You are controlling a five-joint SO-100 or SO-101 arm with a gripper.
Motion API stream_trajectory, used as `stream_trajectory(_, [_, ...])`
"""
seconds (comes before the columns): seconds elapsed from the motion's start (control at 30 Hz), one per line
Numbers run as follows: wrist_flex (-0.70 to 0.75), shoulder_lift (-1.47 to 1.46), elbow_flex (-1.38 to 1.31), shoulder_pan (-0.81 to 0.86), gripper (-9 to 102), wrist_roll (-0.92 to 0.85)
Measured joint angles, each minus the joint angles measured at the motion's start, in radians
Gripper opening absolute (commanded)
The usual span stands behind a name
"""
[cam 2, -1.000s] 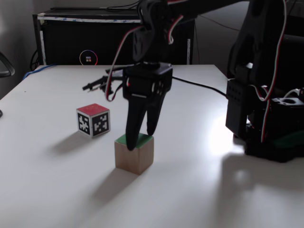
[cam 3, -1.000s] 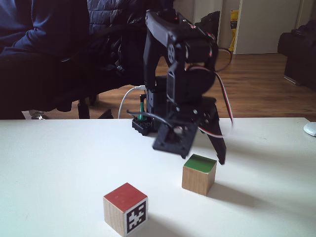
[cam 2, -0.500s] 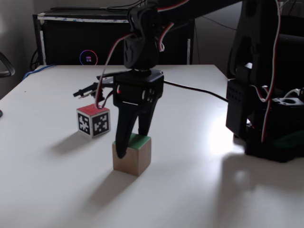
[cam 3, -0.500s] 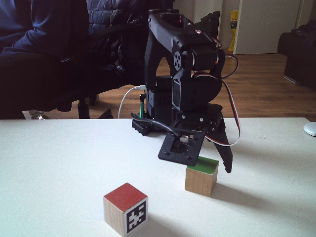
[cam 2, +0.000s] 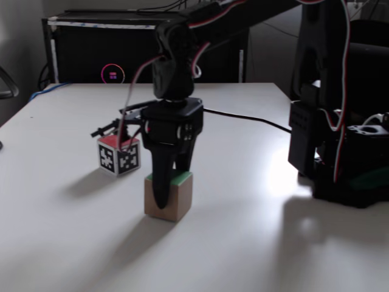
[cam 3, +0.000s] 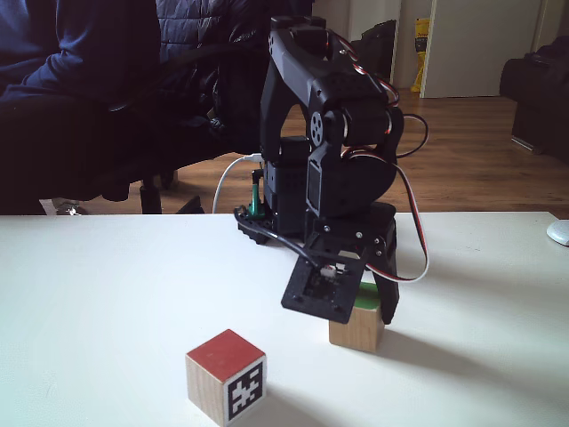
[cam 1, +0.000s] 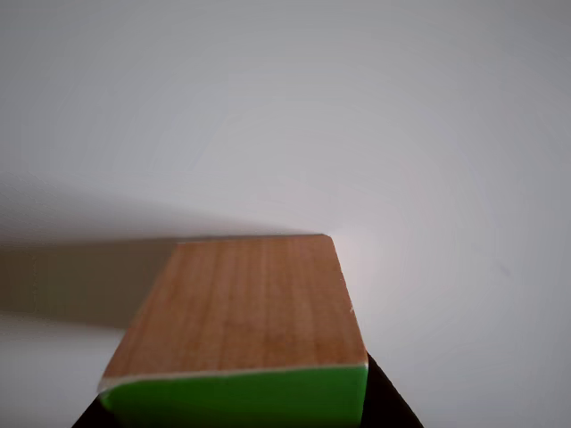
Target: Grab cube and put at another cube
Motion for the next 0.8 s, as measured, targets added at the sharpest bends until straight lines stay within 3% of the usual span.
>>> stream_trajectory(0.4, [0.005, 0.137, -0.002, 0.003, 9, 0.087])
stream_trajectory(0.8, [0.084, 0.195, -0.141, 0.238, 10, 0.186])
